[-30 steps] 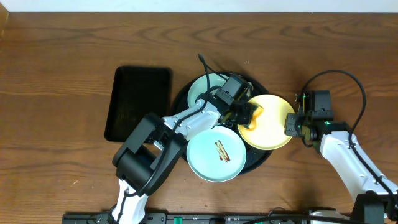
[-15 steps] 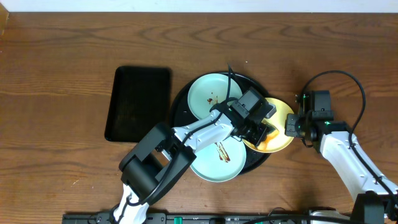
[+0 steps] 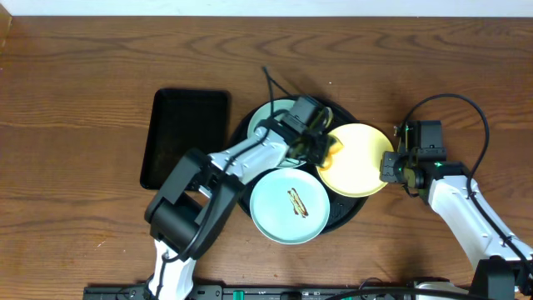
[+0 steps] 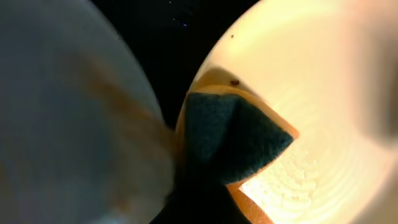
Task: Clean dirty plates on tray and stack at the side
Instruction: 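Scrub the yellow plate with the sponge held in left gripper, then move the sponge with left gripper onto the upper light-blue plate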
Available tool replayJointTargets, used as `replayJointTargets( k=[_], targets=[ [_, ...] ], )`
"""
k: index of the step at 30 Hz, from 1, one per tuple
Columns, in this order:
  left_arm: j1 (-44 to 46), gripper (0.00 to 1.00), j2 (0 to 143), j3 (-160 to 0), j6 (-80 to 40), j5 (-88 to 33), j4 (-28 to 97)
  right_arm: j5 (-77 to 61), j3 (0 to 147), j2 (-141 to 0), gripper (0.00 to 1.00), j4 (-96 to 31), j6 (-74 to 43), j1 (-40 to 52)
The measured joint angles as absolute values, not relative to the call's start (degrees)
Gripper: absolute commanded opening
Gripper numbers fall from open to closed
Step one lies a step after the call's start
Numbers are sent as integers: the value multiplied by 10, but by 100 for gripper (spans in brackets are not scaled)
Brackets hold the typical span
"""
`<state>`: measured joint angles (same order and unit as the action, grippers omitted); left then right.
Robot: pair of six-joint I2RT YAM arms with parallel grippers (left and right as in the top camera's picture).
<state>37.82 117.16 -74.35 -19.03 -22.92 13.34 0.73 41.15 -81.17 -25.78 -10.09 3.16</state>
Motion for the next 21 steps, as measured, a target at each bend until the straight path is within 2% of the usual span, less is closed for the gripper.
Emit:
replayJointTargets(
  k=[4, 8, 12, 17, 21],
  targets=[
    [380, 7, 1151, -739, -188, -251, 140, 7, 411, -812, 2, -258, -101, 33],
    [379, 7, 1099, -738, -186, -278, 144, 11, 411, -812, 15, -260, -100, 33],
    [376, 7, 1040, -738, -182, -284, 160, 12, 411, -812, 18, -261, -99, 33],
    [357, 8, 1001, -738, -181, -227, 234, 10, 411, -812, 25, -261, -99, 33],
    [328, 7, 999, -738, -182, -158, 294, -1, 411, -812, 24, -261, -98, 33]
  ],
)
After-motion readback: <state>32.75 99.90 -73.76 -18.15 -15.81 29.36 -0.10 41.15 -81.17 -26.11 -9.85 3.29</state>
